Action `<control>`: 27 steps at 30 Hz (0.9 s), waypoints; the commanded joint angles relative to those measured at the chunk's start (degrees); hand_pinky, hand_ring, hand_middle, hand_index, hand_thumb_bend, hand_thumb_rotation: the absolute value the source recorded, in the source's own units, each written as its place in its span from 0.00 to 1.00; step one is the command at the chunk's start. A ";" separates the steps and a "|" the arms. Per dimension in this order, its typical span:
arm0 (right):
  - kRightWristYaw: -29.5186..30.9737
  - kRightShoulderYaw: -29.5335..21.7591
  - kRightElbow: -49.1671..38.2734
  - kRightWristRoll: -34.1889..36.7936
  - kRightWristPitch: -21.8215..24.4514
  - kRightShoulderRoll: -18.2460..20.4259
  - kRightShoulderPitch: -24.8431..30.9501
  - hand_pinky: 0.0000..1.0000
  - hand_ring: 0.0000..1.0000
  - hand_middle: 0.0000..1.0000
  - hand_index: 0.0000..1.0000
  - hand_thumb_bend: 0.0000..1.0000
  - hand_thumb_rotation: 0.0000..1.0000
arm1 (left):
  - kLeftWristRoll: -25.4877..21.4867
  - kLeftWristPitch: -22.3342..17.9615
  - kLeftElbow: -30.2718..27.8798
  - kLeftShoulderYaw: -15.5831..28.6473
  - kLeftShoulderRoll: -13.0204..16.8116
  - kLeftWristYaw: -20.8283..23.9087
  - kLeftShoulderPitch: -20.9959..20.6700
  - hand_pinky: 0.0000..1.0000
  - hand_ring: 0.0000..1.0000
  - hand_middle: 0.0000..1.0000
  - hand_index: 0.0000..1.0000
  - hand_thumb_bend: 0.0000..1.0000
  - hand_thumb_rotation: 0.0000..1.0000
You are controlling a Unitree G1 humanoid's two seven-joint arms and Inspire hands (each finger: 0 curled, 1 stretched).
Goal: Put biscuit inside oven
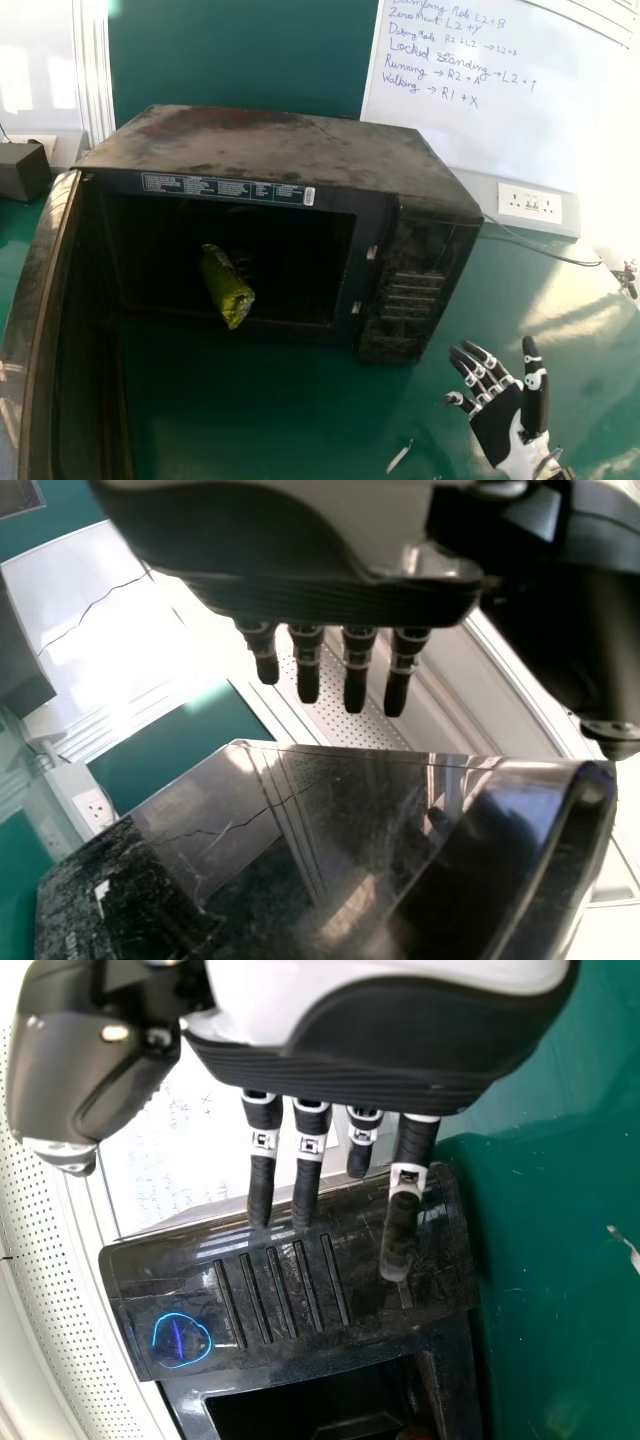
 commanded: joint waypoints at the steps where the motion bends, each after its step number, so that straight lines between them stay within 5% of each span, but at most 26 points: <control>1: -0.56 0.05 0.24 -0.31 -0.76 0.68 -0.09 0.35 0.75 0.79 0.74 0.82 0.62 | 0.69 0.14 -0.13 0.50 0.89 0.88 -0.72 1.00 1.00 1.00 0.94 0.85 0.90; 14: -1.46 -0.22 0.78 -0.30 -1.17 1.12 -0.90 0.38 0.73 0.81 0.76 0.83 0.63 | 7.15 3.51 -2.76 2.40 1.17 2.82 -2.08 1.00 1.00 0.98 0.93 0.85 0.88; 27: -1.63 0.25 0.71 -0.84 -2.04 1.65 -0.71 0.36 0.70 0.84 0.78 0.78 0.59 | 9.19 6.67 -4.74 1.24 5.74 2.80 -4.79 1.00 0.99 0.98 0.93 0.85 0.88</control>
